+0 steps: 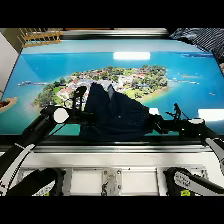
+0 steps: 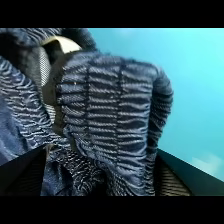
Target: Fold the clothes and pants, and hang the long-sleeved shirts on hangers.
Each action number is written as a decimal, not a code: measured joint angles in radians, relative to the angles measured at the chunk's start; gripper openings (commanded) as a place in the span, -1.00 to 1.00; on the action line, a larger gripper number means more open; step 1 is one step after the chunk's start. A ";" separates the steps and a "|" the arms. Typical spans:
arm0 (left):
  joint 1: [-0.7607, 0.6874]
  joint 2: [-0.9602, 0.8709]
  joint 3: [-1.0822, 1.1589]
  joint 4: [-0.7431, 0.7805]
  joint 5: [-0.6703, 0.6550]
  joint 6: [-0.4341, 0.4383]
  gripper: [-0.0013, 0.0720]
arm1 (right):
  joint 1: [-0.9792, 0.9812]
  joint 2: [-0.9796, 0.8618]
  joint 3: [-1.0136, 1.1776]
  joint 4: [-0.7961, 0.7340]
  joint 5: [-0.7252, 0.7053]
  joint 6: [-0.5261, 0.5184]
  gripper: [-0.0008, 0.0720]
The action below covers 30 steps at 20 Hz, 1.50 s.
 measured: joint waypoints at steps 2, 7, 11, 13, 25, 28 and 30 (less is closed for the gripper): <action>-0.006 -0.019 0.000 0.000 0.009 -0.007 -0.93 | 0.045 -0.022 -0.005 0.039 -0.053 -0.026 -0.28; -0.013 -0.073 0.000 -0.031 0.041 -0.014 -0.93 | 0.121 -0.032 0.006 0.087 -0.111 -0.055 -0.87; -0.015 -0.142 0.009 -0.082 0.088 -0.015 -0.93 | 0.114 0.023 0.122 -0.119 -0.040 0.065 -0.87; -0.026 -0.201 0.048 -0.100 0.103 -0.014 -0.93 | 0.111 0.061 0.235 -0.287 0.056 0.158 -0.87; -0.237 -0.702 0.536 -0.129 0.133 0.002 -0.93 | 0.288 0.126 0.829 -0.750 0.508 0.476 -0.87; -0.276 -0.795 0.648 -0.129 0.099 0.004 -0.93 | 0.359 0.126 0.869 -0.782 0.530 0.497 -0.87; -0.288 -0.831 0.697 -0.129 0.079 0.005 -0.93 | 0.394 0.126 0.880 -0.802 0.536 0.504 -0.87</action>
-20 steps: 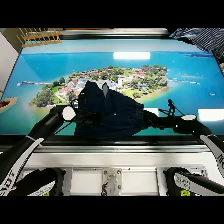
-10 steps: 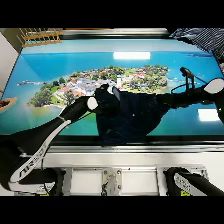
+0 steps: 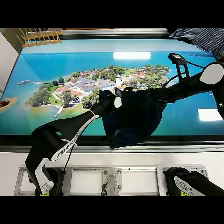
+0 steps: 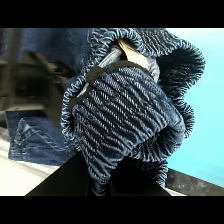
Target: Fold the clothes and pants, and hang the long-sleeved shirts on hangers.
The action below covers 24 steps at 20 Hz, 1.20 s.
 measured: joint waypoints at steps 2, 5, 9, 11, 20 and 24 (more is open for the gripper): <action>0.007 -0.008 0.022 0.000 -0.018 0.000 -0.93 | 0.021 0.000 0.006 -0.016 0.002 0.004 -0.87; 0.058 0.052 -0.021 0.005 -0.014 0.000 -0.93 | 0.042 0.000 0.010 -0.028 0.006 0.005 -0.87; 0.182 0.205 -0.148 0.036 -0.002 0.000 -0.93 | 0.104 -0.011 0.011 -0.035 -0.001 0.005 -0.87; 0.260 0.294 -0.212 0.075 -0.015 0.000 -0.93 | 0.169 -0.027 0.011 -0.035 -0.016 0.005 -0.87; 0.641 0.686 -0.442 0.159 -0.086 0.000 -0.93 | 0.645 -0.283 0.011 0.060 -0.338 -0.010 0.82; 0.713 0.825 -0.578 0.163 -0.092 0.001 -0.93 | 0.706 -0.335 0.008 0.069 -0.453 -0.035 0.82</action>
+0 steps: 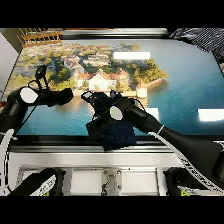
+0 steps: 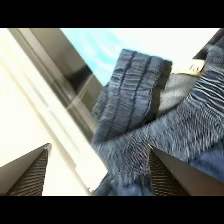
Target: Fold the clothes and pants, and hang the long-sleeved shirts on hangers.
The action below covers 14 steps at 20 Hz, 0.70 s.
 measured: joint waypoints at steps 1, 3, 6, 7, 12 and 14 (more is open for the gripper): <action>0.007 0.027 -0.036 0.000 0.000 0.000 -0.93 | -0.020 0.008 -0.007 -0.008 -0.002 -0.003 0.82; 0.016 0.082 -0.110 -0.002 0.000 0.000 -0.93 | -0.098 0.048 -0.044 -0.035 0.004 -0.004 0.82; 0.023 0.146 -0.196 -0.004 0.000 0.000 -0.93 | -0.294 0.135 -0.163 -0.053 0.031 -0.008 0.82; 0.023 0.165 -0.220 -0.005 0.000 0.000 -0.93 | -0.372 0.161 -0.214 -0.057 0.040 -0.010 0.83; 0.025 0.219 -0.276 -0.011 0.000 -0.001 -0.93 | -0.684 0.171 -0.429 0.133 0.057 -0.185 0.83; 0.023 0.227 -0.283 -0.027 0.000 -0.001 -0.93 | -0.735 0.122 -0.474 0.267 0.057 -0.291 0.83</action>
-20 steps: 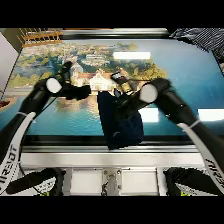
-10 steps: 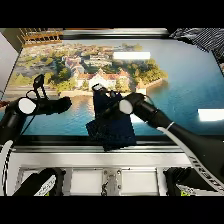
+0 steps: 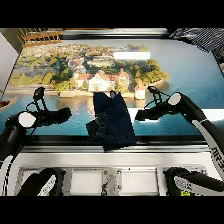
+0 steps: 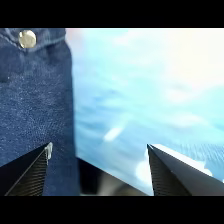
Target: Fold the clothes and pants, and hang the long-sleeved shirts on hangers.
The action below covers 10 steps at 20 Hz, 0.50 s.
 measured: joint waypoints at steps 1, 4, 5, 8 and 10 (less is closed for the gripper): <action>-0.006 0.002 -0.002 -0.006 0.000 0.000 -0.93 | -0.011 -0.032 -0.014 0.071 0.000 -0.053 0.83; -0.047 0.006 -0.005 -0.018 0.013 0.000 -0.93 | 0.003 -0.134 -0.030 0.293 0.002 -0.193 0.82; -0.065 0.006 -0.005 -0.021 0.021 -0.001 -0.93 | 0.020 -0.168 -0.030 0.363 0.002 -0.232 0.82; -0.130 0.006 -0.006 -0.023 0.056 -0.003 -0.93 | 0.085 -0.247 -0.014 0.513 0.003 -0.307 0.10; -0.172 0.007 -0.006 -0.026 0.082 -0.013 -0.93 | 0.132 -0.280 0.004 0.574 0.005 -0.345 -0.74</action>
